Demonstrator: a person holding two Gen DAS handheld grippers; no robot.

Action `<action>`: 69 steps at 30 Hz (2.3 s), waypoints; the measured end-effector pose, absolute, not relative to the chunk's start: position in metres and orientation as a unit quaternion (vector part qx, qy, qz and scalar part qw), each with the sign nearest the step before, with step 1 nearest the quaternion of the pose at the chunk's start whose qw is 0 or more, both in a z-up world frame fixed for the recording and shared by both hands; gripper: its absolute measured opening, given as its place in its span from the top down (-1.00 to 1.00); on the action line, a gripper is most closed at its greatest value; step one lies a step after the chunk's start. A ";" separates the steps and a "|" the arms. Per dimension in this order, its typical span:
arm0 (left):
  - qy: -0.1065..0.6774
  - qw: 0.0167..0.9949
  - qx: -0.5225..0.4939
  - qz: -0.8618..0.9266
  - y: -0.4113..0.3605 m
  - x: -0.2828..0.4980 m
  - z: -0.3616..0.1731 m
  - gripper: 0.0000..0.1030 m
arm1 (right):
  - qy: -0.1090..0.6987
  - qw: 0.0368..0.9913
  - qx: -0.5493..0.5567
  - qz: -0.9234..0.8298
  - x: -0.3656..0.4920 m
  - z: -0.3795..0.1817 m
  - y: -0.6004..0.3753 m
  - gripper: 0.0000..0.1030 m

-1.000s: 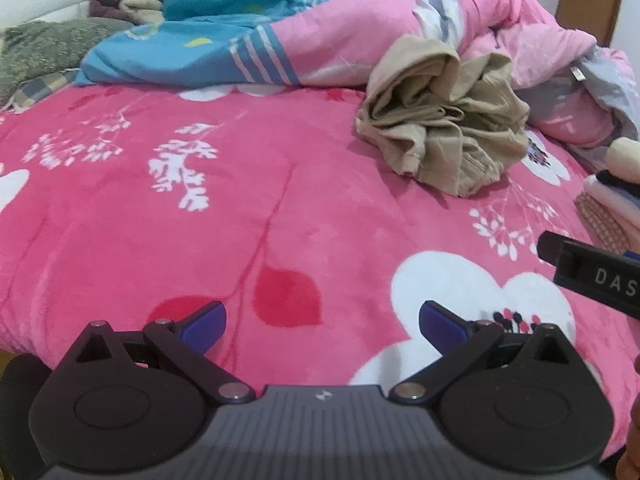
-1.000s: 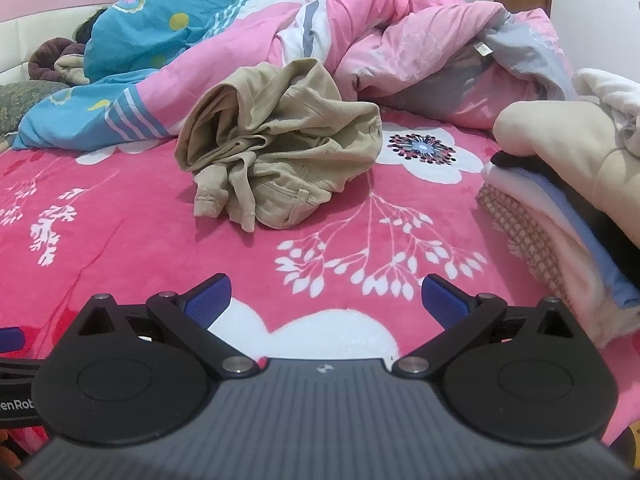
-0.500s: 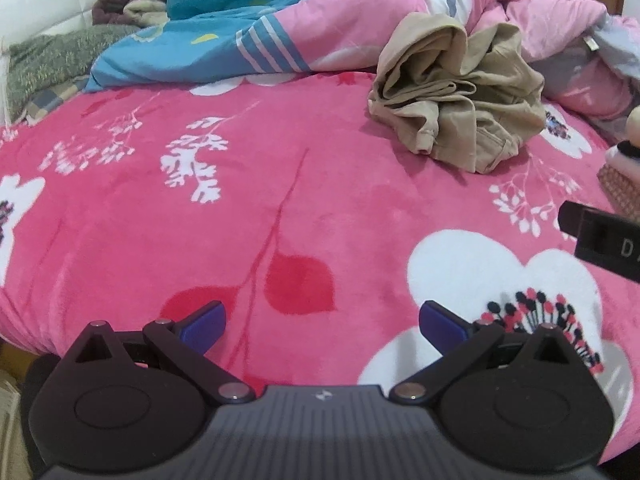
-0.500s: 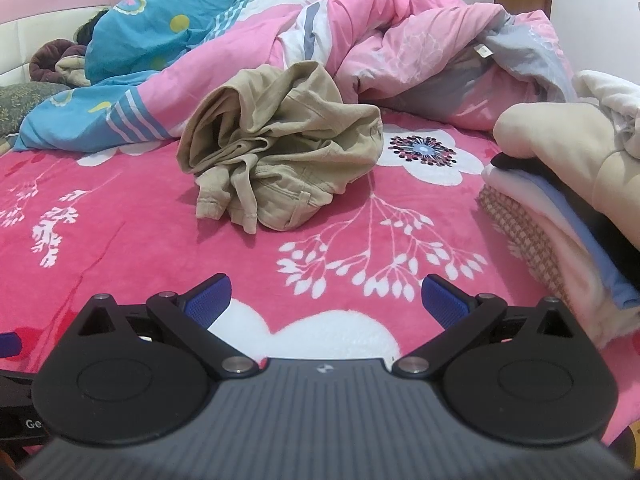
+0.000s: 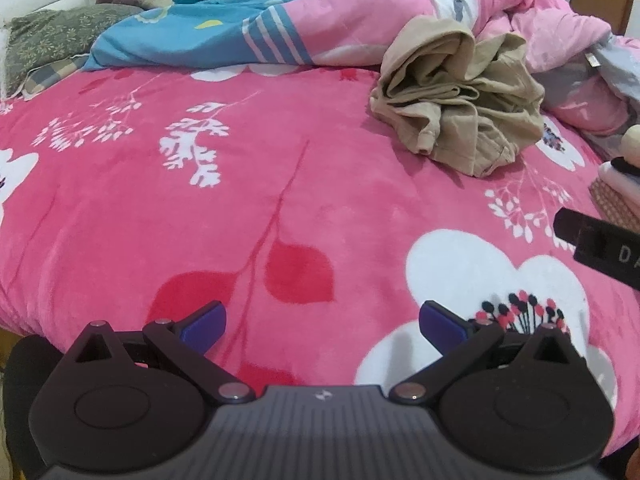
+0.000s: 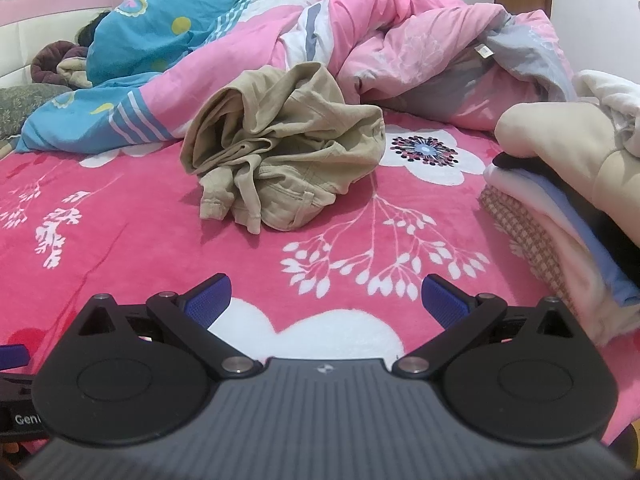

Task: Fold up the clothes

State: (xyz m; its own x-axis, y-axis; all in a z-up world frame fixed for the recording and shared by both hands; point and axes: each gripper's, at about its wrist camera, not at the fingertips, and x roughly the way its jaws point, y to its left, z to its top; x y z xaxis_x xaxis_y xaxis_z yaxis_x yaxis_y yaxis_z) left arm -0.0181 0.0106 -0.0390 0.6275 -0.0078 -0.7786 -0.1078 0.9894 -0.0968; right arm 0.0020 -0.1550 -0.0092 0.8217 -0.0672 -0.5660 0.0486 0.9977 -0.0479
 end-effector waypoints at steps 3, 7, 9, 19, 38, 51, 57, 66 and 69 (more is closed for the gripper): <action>0.428 0.900 -0.074 0.037 0.014 -0.019 -0.038 -1.00 | 0.296 0.955 -0.017 -0.029 0.001 -0.009 -0.154 -0.98; 0.422 0.903 -0.072 0.043 0.016 -0.020 -0.036 -1.00 | 0.295 0.955 -0.016 -0.030 0.000 -0.008 -0.153 -0.98; 0.422 0.903 -0.071 0.043 0.017 -0.021 -0.036 -1.00 | 0.295 0.955 -0.016 -0.030 0.001 -0.008 -0.153 -0.98; 0.409 0.909 -0.073 0.032 0.017 -0.025 -0.033 -1.00 | 0.293 0.956 -0.018 -0.029 -0.001 -0.007 -0.150 -0.98; 0.273 0.960 -0.046 -0.053 0.008 0.073 -0.010 -1.00 | 0.257 0.966 0.017 -0.029 0.068 -0.033 -0.211 -0.98; 0.270 0.954 -0.008 -0.133 -0.024 0.213 -0.037 -0.53 | 0.256 0.960 0.100 0.053 0.195 -0.052 -0.233 -0.91; 0.267 0.950 -0.030 -0.159 -0.026 0.221 -0.038 0.31 | 0.255 0.958 0.099 0.087 0.214 -0.047 -0.227 0.13; 0.234 0.959 -0.053 -0.149 -0.015 0.185 0.010 0.83 | 0.189 0.978 0.001 0.086 0.166 -0.002 -0.197 0.61; 0.224 0.958 -0.068 -0.164 -0.003 0.154 0.029 0.84 | 0.168 0.982 -0.007 0.090 0.133 0.017 -0.201 0.65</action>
State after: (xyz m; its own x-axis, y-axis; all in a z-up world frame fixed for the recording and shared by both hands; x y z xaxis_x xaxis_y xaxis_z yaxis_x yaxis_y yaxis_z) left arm 0.1540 -0.0029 0.0294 0.8460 -0.3441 -0.4072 0.2833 0.9372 -0.2035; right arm 0.1326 -0.2012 0.0174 0.9272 0.1736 -0.3319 -0.1781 0.9839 0.0169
